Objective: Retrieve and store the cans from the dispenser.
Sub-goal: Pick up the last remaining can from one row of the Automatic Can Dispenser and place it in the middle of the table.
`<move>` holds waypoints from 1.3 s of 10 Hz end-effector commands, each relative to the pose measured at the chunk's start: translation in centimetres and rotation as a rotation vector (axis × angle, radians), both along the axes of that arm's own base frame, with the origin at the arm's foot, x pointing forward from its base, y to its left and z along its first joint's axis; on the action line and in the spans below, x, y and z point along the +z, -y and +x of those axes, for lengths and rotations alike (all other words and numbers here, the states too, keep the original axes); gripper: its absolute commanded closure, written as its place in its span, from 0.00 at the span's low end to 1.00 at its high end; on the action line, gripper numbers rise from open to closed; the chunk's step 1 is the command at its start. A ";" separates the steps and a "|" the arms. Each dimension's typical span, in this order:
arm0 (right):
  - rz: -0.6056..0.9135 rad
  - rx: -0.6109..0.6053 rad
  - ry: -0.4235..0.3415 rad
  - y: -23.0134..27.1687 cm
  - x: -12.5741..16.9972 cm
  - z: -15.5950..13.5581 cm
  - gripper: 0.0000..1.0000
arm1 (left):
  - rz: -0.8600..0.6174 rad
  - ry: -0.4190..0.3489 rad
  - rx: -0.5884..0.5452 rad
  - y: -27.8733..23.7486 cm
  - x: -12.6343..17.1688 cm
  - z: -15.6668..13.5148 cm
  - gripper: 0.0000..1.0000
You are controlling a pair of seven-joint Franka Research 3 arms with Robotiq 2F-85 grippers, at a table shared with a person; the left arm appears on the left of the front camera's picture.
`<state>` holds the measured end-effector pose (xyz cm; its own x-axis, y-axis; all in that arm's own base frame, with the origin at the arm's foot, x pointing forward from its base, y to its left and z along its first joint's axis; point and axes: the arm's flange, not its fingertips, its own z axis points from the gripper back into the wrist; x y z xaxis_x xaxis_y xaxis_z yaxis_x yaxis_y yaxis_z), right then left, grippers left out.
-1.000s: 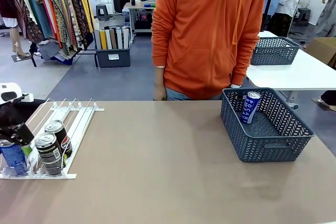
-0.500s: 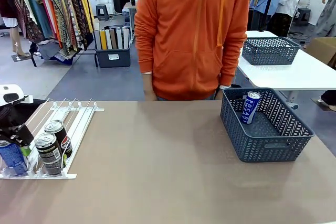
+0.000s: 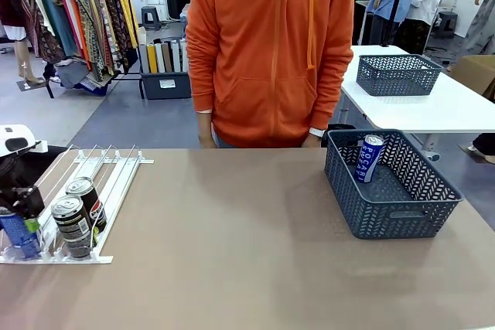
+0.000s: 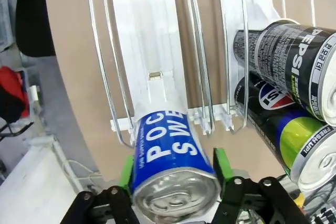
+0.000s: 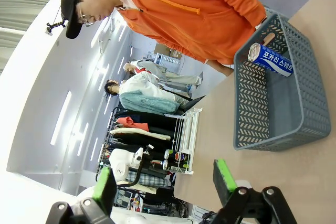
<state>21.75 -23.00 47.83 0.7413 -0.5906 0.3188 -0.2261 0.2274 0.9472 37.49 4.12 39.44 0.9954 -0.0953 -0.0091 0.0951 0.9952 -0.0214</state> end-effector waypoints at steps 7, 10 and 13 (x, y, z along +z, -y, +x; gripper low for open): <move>0.013 -0.008 0.032 0.0 0.3 0.2 0.00 | 0.059 0.035 0.048 -0.1 -0.5 -2.7 1.00; 0.013 -0.008 0.032 0.0 0.3 0.2 0.00 | 0.028 0.121 0.044 -0.3 6.0 -5.0 1.00; 0.013 -0.008 0.032 0.0 0.3 0.2 0.00 | -0.084 0.263 0.027 -0.1 16.6 -11.0 1.00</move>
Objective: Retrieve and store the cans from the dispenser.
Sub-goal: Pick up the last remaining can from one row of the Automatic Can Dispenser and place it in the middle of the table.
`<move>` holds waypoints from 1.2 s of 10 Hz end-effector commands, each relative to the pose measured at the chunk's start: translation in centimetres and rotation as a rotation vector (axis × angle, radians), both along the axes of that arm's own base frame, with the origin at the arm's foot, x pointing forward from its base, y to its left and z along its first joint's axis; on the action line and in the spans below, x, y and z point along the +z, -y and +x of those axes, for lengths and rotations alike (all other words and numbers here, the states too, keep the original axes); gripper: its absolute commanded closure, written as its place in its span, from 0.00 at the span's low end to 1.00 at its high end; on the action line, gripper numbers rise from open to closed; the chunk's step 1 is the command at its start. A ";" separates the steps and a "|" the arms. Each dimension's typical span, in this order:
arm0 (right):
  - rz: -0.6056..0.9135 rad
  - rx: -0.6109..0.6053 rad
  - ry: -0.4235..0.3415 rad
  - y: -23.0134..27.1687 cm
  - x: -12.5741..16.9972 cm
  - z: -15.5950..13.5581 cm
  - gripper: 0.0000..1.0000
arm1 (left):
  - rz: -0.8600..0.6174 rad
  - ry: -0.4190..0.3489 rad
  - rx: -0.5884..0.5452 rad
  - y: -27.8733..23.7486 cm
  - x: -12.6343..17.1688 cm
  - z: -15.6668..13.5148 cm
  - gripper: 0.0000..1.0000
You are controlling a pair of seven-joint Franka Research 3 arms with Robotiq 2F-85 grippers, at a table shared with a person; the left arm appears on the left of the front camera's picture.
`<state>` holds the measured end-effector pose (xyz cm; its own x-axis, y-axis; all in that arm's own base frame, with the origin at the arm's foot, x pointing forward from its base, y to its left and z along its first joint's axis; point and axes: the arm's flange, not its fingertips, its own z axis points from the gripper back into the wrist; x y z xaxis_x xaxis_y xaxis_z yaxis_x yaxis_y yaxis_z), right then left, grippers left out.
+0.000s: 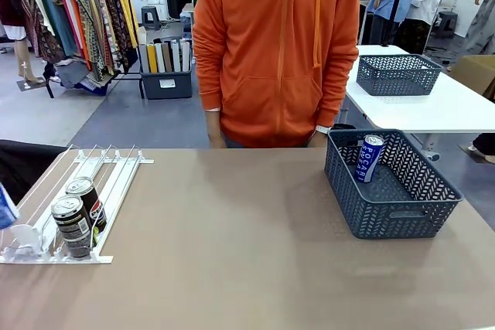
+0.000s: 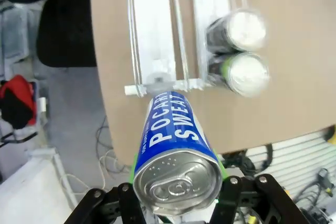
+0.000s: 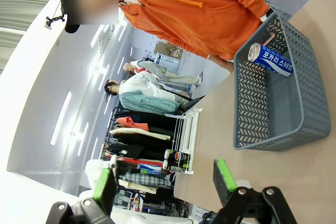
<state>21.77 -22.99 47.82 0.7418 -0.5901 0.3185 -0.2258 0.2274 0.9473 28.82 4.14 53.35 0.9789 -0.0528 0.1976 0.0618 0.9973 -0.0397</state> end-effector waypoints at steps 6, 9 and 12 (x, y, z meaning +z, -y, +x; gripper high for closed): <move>0.013 -0.008 0.032 0.0 0.3 0.2 0.00 | -0.130 0.181 0.001 -0.8 6.7 -7.2 1.00; 0.013 -0.008 0.032 0.0 0.3 0.2 0.00 | -0.130 0.181 0.001 -0.8 6.7 -7.2 1.00; 0.013 -0.008 0.032 0.0 0.3 0.2 0.00 | -0.208 0.240 -0.121 3.3 5.9 -3.2 1.00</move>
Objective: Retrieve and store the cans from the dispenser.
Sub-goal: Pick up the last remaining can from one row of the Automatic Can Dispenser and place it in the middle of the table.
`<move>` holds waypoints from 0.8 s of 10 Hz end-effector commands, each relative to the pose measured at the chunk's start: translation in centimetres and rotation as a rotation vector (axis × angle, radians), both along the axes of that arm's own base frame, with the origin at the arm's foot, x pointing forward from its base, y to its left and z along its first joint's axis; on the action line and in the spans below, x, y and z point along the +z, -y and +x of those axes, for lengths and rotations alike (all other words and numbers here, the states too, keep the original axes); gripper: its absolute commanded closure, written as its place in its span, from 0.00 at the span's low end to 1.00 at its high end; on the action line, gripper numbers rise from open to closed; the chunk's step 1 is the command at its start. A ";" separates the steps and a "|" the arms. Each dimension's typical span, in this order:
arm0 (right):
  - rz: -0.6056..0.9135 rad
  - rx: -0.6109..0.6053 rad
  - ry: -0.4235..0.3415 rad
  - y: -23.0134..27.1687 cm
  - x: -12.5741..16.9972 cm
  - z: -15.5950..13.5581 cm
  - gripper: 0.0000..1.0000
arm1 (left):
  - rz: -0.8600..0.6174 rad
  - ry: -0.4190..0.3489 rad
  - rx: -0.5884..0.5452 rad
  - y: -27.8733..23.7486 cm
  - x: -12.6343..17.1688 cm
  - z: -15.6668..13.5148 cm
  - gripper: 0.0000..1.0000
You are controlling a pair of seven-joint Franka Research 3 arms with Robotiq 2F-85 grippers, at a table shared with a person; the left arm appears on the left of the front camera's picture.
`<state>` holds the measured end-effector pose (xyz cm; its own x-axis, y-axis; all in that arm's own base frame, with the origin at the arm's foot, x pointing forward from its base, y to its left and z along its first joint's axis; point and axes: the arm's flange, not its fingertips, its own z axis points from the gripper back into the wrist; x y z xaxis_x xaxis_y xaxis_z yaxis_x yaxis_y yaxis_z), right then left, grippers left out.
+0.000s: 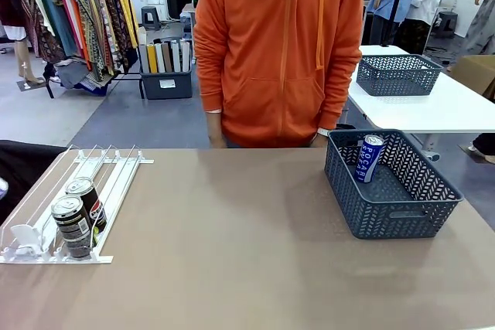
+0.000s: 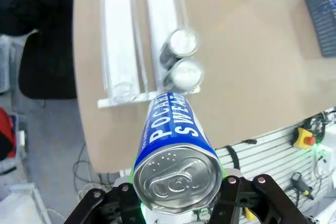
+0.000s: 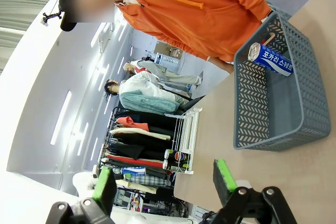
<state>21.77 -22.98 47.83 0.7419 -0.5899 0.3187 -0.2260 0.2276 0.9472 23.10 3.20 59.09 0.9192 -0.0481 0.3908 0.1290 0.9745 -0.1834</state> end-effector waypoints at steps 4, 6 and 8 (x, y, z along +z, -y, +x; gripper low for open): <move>0.014 -0.009 0.032 0.0 0.3 0.2 0.00 | 0.003 -0.004 -0.414 24.0 -3.6 12.8 1.00; 0.014 -0.009 0.032 0.0 0.3 0.2 0.00 | 0.178 -0.026 -0.476 34.9 -8.7 15.1 1.00; 0.014 -0.009 0.032 0.0 0.3 0.2 0.00 | 0.255 -0.029 -0.522 41.9 -13.2 16.4 1.00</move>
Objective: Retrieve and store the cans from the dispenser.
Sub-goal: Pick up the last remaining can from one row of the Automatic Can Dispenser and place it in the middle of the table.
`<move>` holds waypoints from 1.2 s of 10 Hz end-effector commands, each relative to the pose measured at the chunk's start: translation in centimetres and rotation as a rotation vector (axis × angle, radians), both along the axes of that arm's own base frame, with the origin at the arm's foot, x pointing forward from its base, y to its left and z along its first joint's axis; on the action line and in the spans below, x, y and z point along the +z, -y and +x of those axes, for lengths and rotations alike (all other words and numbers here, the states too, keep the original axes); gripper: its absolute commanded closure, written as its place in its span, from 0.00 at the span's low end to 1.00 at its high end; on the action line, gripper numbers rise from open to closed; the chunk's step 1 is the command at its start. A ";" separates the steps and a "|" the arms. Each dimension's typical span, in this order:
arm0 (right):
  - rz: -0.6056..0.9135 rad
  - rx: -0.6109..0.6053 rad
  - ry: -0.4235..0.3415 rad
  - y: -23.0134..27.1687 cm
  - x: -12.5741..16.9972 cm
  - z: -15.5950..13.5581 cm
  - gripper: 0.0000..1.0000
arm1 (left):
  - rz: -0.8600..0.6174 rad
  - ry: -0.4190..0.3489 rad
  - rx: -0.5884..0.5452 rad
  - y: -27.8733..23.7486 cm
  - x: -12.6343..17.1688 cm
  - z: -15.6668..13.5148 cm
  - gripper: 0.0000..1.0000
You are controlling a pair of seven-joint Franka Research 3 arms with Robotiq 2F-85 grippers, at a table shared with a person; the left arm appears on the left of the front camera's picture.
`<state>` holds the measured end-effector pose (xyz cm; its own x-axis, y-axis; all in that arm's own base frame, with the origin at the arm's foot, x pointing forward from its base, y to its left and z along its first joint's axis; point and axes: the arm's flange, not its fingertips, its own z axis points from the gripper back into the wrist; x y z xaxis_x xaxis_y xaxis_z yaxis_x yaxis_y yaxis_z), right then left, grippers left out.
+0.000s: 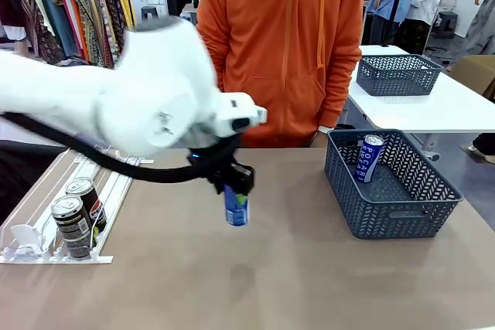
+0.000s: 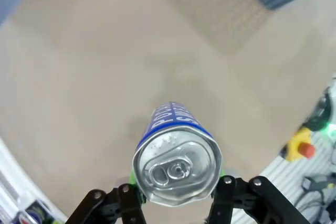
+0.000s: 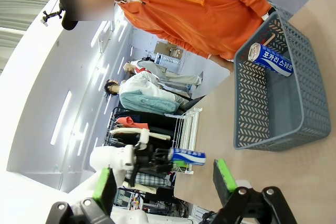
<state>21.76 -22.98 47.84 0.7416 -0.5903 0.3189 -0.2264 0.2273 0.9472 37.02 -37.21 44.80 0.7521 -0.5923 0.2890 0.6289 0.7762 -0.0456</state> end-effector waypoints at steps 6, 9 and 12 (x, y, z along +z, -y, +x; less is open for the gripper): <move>0.013 -0.008 0.031 0.0 0.3 0.2 0.00 | 0.040 -0.020 0.019 3.1 -5.1 2.7 1.00; 0.013 -0.008 0.031 0.0 0.3 0.2 0.00 | 0.057 -0.033 0.019 2.3 -5.8 2.7 1.00; 0.013 -0.008 0.031 0.0 0.3 0.2 0.00 | 0.035 -0.033 0.009 1.8 -5.4 2.7 0.00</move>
